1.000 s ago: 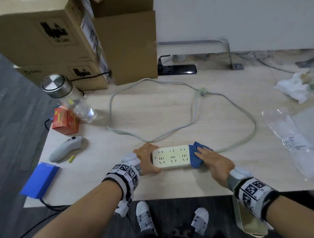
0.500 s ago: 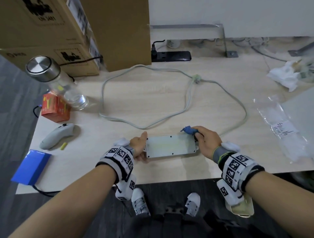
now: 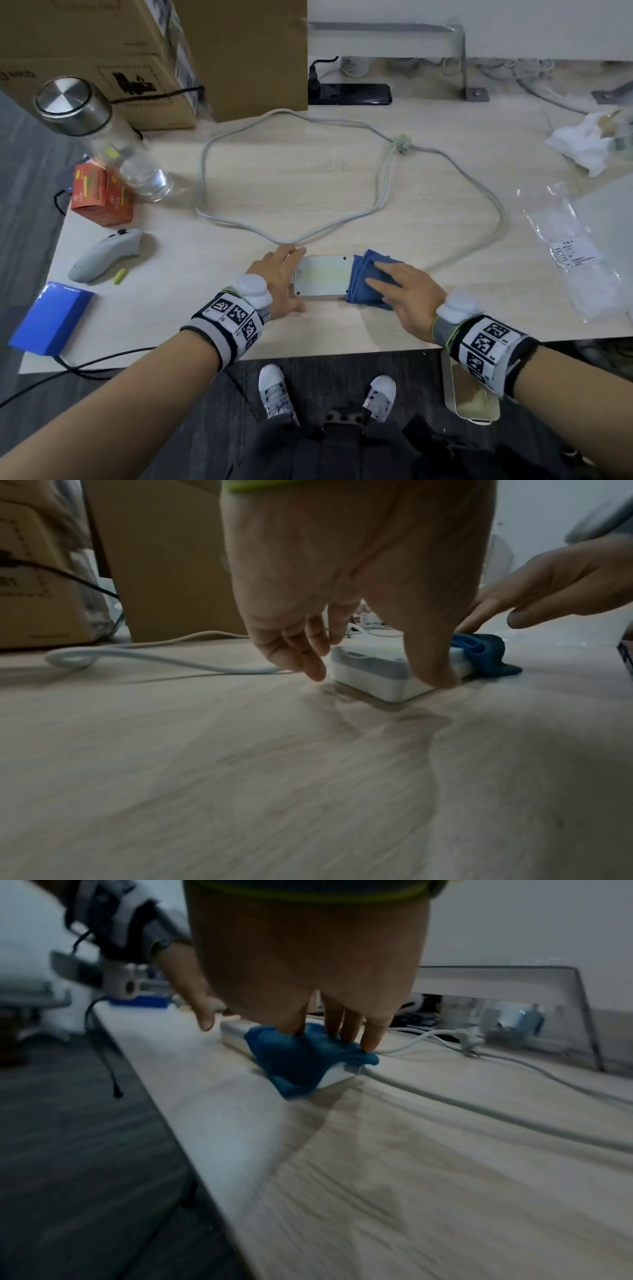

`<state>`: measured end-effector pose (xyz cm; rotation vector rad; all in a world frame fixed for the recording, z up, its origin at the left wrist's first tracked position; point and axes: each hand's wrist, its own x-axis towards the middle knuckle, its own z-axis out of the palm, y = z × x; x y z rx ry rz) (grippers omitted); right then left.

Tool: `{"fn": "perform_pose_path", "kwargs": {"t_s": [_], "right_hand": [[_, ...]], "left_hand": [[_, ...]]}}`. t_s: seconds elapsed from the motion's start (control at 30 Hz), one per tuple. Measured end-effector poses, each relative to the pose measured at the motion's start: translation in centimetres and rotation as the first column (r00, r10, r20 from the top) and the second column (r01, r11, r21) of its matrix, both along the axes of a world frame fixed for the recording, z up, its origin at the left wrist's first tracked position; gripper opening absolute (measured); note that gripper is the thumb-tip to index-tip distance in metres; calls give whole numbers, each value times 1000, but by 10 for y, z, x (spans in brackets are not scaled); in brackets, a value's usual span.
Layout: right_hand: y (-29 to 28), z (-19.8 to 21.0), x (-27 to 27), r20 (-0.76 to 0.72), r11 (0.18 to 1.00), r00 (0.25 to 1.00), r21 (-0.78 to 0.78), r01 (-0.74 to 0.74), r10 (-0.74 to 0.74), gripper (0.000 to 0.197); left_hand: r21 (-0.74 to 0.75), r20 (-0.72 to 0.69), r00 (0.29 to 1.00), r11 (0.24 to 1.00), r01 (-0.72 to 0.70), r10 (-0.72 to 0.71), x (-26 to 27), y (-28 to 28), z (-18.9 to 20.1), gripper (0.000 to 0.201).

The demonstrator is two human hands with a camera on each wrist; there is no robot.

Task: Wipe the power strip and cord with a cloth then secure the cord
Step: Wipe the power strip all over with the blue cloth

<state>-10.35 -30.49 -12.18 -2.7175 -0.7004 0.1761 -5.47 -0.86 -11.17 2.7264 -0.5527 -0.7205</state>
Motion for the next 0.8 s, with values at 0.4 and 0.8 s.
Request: {"fn": "perform_pose_path", "kwargs": {"t_s": [0.4,0.8], "right_hand": [[117,-21,22,56,972,975,84,-218,214,44],[-13,-22,5,38,996,999,-90,-23,27,46]], "left_hand": [[-130,-3,1000,992,-7,7,7,14,-21,78],[-43,-41,998,998,-51,49,5,13,-13,85]]}}
